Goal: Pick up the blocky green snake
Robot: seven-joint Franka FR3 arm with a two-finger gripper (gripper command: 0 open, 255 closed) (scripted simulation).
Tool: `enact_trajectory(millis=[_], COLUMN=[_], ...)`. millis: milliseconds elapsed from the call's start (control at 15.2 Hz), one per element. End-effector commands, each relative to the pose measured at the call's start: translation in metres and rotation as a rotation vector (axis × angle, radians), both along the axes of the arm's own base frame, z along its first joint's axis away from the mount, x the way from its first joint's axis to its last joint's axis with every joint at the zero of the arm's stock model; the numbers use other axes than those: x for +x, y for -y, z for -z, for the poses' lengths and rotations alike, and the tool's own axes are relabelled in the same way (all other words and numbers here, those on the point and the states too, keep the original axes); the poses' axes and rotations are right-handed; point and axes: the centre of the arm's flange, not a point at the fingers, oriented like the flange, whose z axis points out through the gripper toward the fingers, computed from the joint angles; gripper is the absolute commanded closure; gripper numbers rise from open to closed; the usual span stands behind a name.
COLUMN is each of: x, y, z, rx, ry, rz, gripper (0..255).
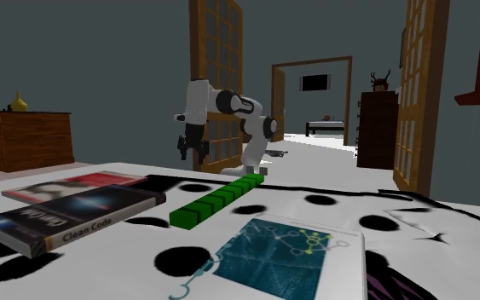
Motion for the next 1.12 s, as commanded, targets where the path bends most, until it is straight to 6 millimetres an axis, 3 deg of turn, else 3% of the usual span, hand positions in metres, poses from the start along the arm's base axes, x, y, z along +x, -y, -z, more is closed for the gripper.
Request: enact_trajectory(millis=[0, 1056], x=[0.000, 0.104], y=[0.000, -0.180], z=[0.000, -0.014], rx=[0.000, 0.036], ry=[0.000, -0.029], rz=[0.000, -0.031], gripper=[0, 0])
